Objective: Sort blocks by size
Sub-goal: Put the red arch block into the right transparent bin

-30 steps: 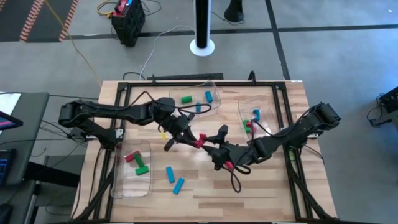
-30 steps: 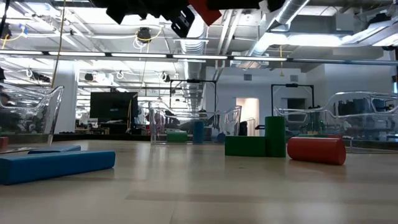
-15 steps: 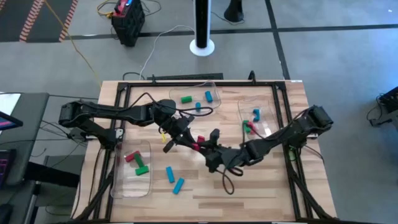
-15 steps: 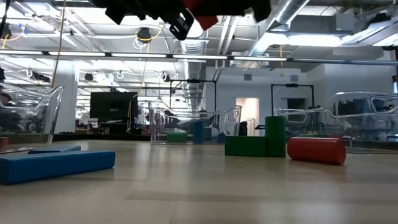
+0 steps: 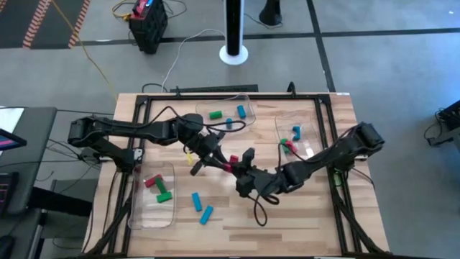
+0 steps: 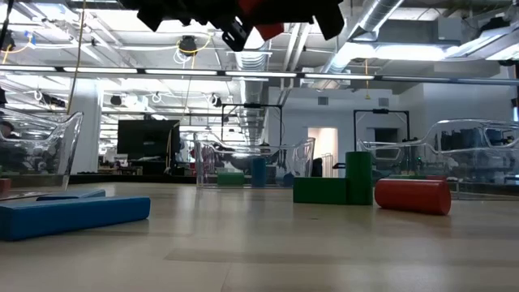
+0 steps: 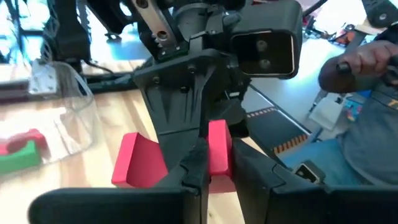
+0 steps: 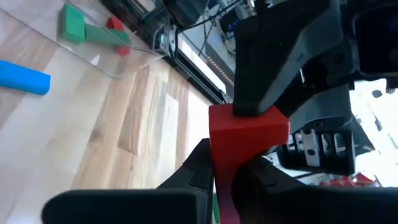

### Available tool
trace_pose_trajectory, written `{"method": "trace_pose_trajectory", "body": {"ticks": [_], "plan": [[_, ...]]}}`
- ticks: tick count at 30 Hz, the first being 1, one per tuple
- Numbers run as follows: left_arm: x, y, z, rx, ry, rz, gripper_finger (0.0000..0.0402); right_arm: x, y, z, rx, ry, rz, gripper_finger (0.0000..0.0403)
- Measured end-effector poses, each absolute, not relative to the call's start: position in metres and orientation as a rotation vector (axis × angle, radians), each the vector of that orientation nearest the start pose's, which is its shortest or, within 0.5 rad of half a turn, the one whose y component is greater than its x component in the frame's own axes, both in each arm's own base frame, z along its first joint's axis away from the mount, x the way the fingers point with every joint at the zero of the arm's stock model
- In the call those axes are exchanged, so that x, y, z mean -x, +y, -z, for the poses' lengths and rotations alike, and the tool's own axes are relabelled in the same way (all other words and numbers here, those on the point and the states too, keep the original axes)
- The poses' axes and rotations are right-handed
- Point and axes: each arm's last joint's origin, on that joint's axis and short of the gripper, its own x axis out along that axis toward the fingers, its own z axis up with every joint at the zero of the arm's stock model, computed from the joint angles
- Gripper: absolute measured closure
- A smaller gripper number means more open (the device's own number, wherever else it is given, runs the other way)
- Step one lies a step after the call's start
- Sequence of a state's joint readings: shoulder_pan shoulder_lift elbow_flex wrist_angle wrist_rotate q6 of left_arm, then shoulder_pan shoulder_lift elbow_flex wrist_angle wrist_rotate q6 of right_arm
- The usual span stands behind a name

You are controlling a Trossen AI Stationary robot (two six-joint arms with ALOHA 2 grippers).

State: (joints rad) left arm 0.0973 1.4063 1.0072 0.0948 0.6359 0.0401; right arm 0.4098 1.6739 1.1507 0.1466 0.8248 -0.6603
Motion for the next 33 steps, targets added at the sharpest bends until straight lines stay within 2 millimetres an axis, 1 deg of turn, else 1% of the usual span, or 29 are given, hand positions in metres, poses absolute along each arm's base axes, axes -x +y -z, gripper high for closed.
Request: {"method": "trace_pose_trajectory", "body": {"ticks": [3,7,10,14,18,23,27,33], "plan": [[-0.313,0.013,-0.297,0.065,0.278,0.539,0.0331,-0.343,0.127,-0.267,0.823,0.451,0.306,0.034],[-0.309,0.013,-0.296,0.059,0.301,0.556,0.0299,-0.333,0.123,-0.269,0.775,0.51,0.329,0.034],[-0.303,0.016,-0.303,0.029,0.28,0.547,0.0278,-0.323,0.12,-0.271,0.737,0.558,0.352,0.034],[-0.292,0.017,-0.309,-0.026,0.3,0.481,0.026,-0.307,0.114,-0.277,0.654,0.6,0.382,0.034],[-0.28,0.017,-0.31,-0.061,0.369,0.432,0.0256,-0.291,0.104,-0.281,0.556,0.656,0.431,0.034],[-0.269,0.015,-0.301,-0.026,0.509,0.422,0.0259,-0.27,0.088,-0.281,0.448,0.762,0.52,0.034],[-0.265,0.01,-0.292,-0.03,0.613,0.4,0.0259,-0.254,0.075,-0.278,0.386,0.857,0.61,0.034],[-0.263,0.006,-0.279,-0.038,0.656,0.38,0.0259,-0.242,0.058,-0.273,0.305,0.967,0.727,0.034]]}}
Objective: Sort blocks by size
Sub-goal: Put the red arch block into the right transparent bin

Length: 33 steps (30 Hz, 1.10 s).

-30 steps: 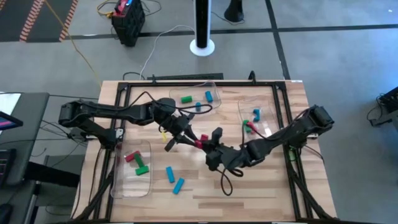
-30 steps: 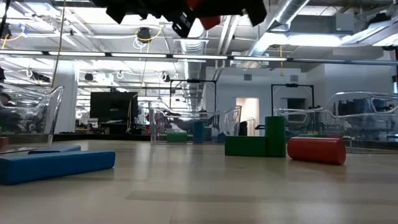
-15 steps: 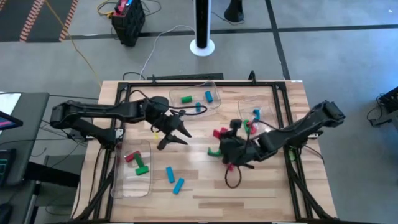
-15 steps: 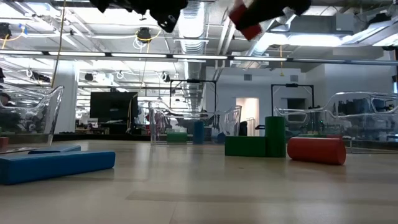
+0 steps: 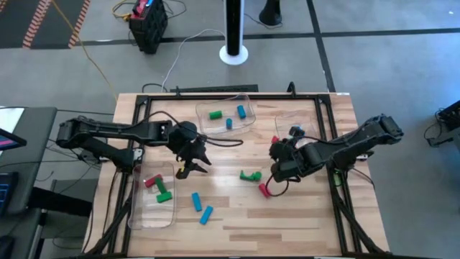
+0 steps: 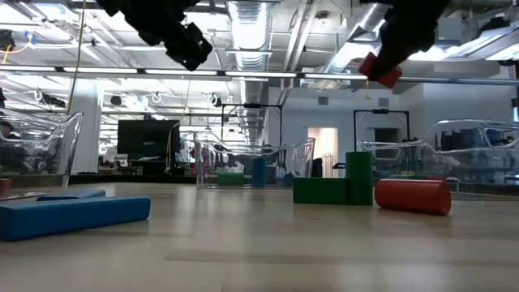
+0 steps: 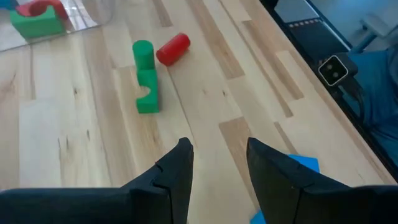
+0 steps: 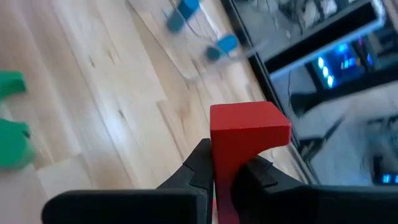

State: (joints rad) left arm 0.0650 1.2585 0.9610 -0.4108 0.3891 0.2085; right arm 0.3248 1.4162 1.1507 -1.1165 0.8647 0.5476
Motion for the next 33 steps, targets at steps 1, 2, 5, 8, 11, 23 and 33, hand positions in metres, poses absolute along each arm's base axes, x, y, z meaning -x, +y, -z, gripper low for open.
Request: {"method": "trace_pose_trajectory", "body": {"ticks": [1,2,5,8,11,23,33], "plan": [[-0.262,0.006,-0.278,-0.038,0.659,0.38,0.0259,-0.241,0.056,-0.273,0.291,0.977,0.742,0.034],[-0.262,0.006,-0.278,-0.038,0.661,0.38,0.0259,-0.24,0.054,-0.272,0.281,0.984,0.757,0.034],[-0.262,0.005,-0.273,-0.034,0.668,0.383,0.0259,-0.238,0.047,-0.272,0.242,1.006,0.807,0.034],[-0.261,0.002,-0.268,-0.035,0.675,0.393,0.0259,-0.235,0.038,-0.27,0.17,1.045,0.853,0.0341],[-0.259,-0.001,-0.258,-0.029,0.693,0.404,0.0259,-0.234,0.03,-0.267,0.115,1.07,0.898,0.0341],[-0.255,-0.016,-0.238,-0.03,0.695,0.453,0.026,-0.231,0.001,-0.263,-0.05,1.181,0.973,0.0341],[-0.254,-0.026,-0.236,-0.046,0.687,0.489,0.026,-0.227,-0.019,-0.248,-0.105,1.271,0.978,0.0341]]}}
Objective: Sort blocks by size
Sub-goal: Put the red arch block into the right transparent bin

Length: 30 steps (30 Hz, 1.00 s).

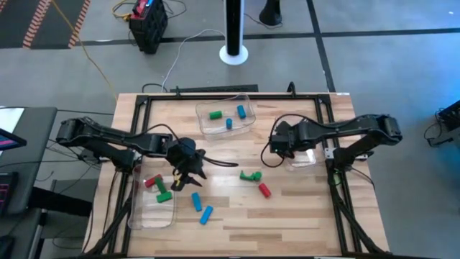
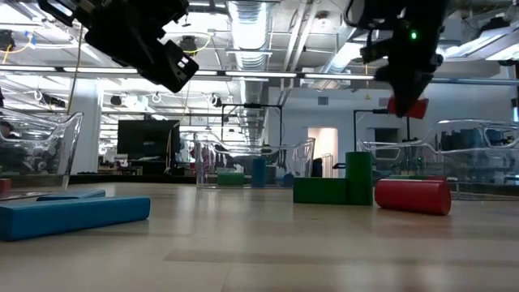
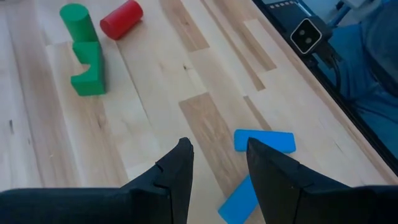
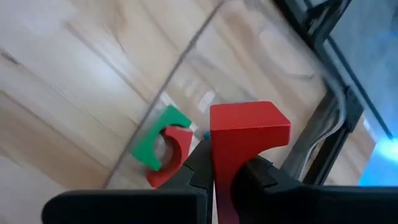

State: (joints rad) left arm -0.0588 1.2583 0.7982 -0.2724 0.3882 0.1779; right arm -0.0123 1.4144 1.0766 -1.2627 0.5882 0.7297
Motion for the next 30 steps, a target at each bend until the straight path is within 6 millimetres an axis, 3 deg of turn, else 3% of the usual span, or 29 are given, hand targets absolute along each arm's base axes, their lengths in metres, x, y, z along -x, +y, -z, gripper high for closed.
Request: {"method": "trace_pose_trajectory", "body": {"ticks": [5,12,20,30], "plan": [[-0.254,-0.029,-0.236,-0.051,0.687,0.501,0.026,-0.217,-0.032,-0.218,-0.191,1.337,0.949,0.0341],[-0.254,-0.03,-0.237,-0.054,0.686,0.504,0.0259,-0.212,-0.041,-0.189,-0.322,1.297,0.845,0.0341],[-0.254,-0.03,-0.237,-0.054,0.685,0.503,0.0259,-0.205,-0.044,-0.175,-0.399,1.347,0.797,0.0339],[-0.254,-0.03,-0.237,-0.054,0.685,0.501,0.0259,-0.208,-0.038,-0.176,-0.392,1.327,0.791,0.0286]]}}
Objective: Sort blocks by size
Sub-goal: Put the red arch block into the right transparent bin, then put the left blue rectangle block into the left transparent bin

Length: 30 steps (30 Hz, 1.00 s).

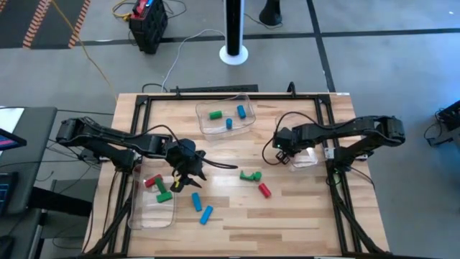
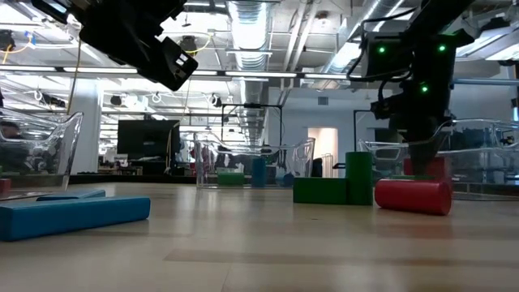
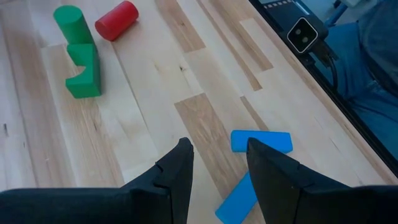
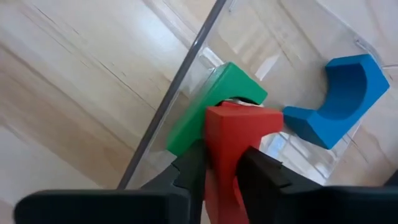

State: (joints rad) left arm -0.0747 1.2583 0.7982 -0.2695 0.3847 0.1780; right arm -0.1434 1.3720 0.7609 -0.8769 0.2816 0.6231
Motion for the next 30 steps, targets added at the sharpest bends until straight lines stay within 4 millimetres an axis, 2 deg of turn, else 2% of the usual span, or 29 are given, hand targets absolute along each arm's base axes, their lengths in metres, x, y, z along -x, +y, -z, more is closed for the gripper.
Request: {"method": "trace_pose_trajectory", "body": {"ticks": [8,14,23,30], "plan": [[-0.254,-0.03,-0.237,-0.051,0.685,0.5,0.0259,-0.206,-0.036,-0.177,-0.369,1.306,0.83,0.0232],[-0.254,-0.03,-0.237,-0.048,0.682,0.499,0.0259,-0.207,-0.031,-0.193,-0.335,1.225,0.827,0.0195],[-0.256,-0.03,-0.239,-0.053,0.656,0.498,0.0259,-0.202,-0.021,-0.225,-0.299,1.043,0.818,0.019],[-0.256,-0.03,-0.239,-0.053,0.656,0.499,0.0259,-0.196,-0.009,-0.238,-0.298,0.959,0.77,0.0193]]}}
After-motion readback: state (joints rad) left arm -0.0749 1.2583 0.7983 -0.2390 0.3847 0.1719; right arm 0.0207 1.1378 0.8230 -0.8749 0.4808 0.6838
